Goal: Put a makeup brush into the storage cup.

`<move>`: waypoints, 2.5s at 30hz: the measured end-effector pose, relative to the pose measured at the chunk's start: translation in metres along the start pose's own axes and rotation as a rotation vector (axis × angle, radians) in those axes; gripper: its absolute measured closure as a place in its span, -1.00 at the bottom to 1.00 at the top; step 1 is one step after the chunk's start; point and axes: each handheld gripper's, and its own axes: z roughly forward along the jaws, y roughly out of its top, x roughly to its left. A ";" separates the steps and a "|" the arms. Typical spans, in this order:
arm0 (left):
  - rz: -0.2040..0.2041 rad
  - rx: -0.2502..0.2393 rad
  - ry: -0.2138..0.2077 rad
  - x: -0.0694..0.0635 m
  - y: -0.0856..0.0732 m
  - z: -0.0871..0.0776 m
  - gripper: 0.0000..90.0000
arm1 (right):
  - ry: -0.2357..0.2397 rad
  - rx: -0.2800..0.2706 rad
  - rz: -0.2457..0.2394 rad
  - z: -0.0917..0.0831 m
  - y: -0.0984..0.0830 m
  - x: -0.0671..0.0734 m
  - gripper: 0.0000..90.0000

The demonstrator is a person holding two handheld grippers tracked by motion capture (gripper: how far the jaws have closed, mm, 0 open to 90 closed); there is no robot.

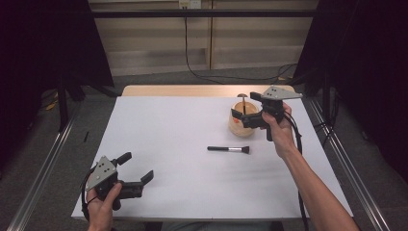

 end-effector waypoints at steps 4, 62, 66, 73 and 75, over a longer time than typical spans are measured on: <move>-0.004 0.001 0.002 0.001 0.000 0.000 -0.98 | 0.043 0.063 0.000 0.002 -0.002 0.000 -0.97; 0.004 0.011 -0.022 0.000 -0.001 0.002 -0.97 | 0.333 0.833 0.007 0.029 -0.036 -0.017 -0.92; 0.005 0.012 -0.020 0.001 -0.001 0.001 -0.97 | 0.355 0.867 -0.034 0.034 -0.036 -0.017 -0.83; 0.001 0.008 -0.019 0.001 -0.001 0.001 -0.97 | 0.368 0.913 -0.025 0.043 -0.042 -0.020 -0.88; 0.001 0.010 -0.019 0.001 -0.001 0.001 -0.97 | 0.375 0.922 -0.028 0.045 -0.043 -0.020 -0.80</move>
